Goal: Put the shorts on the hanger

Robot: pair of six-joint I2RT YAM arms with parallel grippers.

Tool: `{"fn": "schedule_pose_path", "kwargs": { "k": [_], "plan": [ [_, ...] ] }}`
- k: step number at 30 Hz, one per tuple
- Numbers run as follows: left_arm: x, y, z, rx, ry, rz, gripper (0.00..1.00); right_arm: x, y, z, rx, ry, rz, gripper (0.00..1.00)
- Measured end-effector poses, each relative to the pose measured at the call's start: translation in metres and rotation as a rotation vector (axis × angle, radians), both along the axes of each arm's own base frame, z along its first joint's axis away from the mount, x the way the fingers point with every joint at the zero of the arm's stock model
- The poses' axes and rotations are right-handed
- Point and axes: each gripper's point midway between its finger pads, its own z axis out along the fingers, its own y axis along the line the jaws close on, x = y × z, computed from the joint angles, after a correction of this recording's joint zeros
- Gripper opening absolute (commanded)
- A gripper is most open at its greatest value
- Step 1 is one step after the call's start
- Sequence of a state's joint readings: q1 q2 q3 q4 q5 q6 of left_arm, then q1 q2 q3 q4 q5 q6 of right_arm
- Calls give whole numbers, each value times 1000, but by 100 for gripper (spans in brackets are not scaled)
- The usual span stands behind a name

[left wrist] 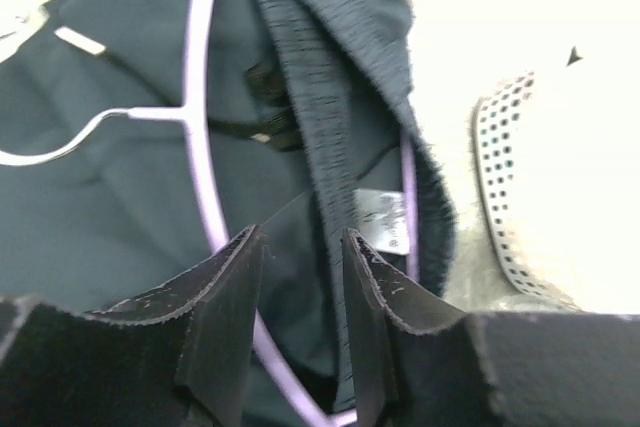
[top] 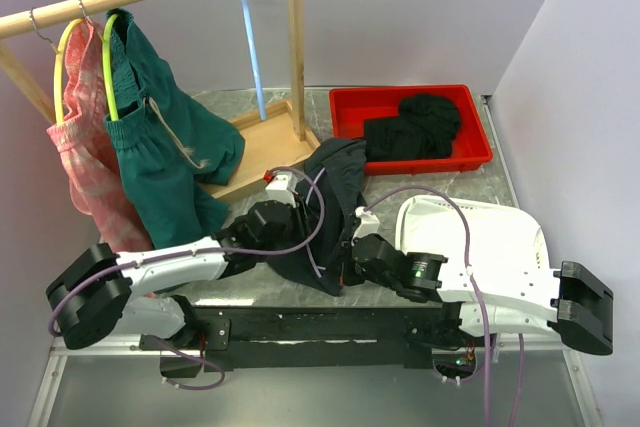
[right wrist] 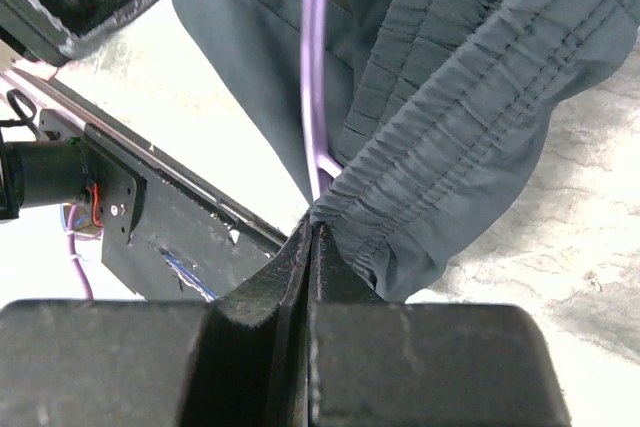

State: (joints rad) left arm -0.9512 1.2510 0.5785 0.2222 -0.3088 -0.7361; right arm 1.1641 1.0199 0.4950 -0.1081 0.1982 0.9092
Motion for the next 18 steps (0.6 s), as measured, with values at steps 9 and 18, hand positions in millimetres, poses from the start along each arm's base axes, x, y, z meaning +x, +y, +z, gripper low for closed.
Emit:
{"fn": "schedule_pose_path", "kwargs": {
  "k": [9,18],
  "plan": [
    [5,-9,4,-9,20,-17,46,1,-4,-2,-11,2,-8,0],
    [8,18,26,-70,37,48,49,2,-4,-1,-9,3,-11,0]
  ]
}}
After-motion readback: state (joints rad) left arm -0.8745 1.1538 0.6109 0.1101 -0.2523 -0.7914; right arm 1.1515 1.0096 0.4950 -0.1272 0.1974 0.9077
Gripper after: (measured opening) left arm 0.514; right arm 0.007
